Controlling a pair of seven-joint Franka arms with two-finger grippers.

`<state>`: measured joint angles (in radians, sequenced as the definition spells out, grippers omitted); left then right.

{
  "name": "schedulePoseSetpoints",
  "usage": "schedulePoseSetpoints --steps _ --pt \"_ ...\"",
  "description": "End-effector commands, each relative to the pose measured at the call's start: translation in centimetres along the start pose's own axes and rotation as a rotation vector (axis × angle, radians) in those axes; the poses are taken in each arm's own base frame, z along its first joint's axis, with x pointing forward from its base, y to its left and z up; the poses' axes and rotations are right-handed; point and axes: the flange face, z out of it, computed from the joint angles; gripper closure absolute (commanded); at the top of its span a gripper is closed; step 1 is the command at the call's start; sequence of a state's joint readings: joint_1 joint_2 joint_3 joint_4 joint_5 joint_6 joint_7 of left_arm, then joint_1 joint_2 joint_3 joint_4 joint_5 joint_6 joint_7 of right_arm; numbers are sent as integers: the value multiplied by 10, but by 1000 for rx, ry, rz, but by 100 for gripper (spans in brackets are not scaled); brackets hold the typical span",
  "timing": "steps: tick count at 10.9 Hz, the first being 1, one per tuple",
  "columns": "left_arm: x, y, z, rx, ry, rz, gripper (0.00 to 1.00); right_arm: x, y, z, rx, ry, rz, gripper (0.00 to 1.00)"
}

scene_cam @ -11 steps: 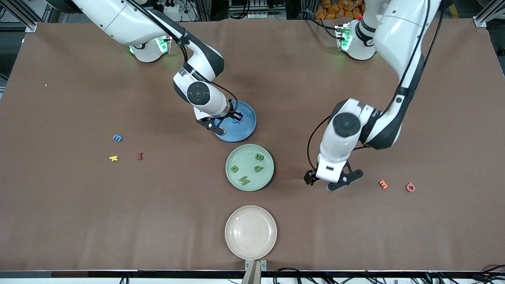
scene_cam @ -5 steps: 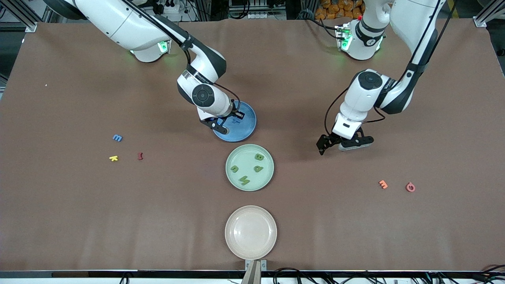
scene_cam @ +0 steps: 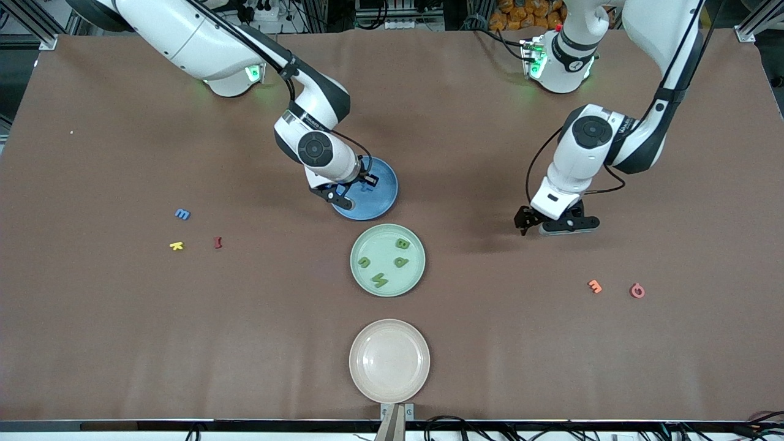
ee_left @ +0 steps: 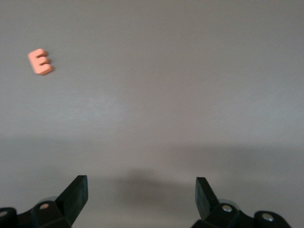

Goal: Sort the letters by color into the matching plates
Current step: 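Drop the blue A on the blue plate while the left gripper moves away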

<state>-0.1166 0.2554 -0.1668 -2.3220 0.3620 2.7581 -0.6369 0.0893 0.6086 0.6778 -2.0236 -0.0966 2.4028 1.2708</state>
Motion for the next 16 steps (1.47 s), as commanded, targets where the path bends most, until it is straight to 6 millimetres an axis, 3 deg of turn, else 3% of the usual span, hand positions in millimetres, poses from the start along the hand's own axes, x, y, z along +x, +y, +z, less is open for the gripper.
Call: schedulePoseSetpoints --steps 1,3,6,8,13,14,16 --pt "22 -25 -17 88 -158 165 0 13 5 -8 -15 27 6 100" --pt "47 -32 -47 42 -261 192 0 15 4 -14 -3 28 12 100" --pt "104 -48 -132 -3 -375 122 0 22 5 -25 7 37 23 100" --pt "127 -72 -196 -64 -367 67 0 29 3 -34 25 50 36 100" --pt "124 -83 -297 -69 -247 39 0 40 0 -36 38 82 20 100" --pt "118 -85 -307 -65 -254 33 0 44 0 -34 36 86 17 100" --pt "113 -89 -297 -54 -312 11 0 52 2 -31 32 88 24 100"
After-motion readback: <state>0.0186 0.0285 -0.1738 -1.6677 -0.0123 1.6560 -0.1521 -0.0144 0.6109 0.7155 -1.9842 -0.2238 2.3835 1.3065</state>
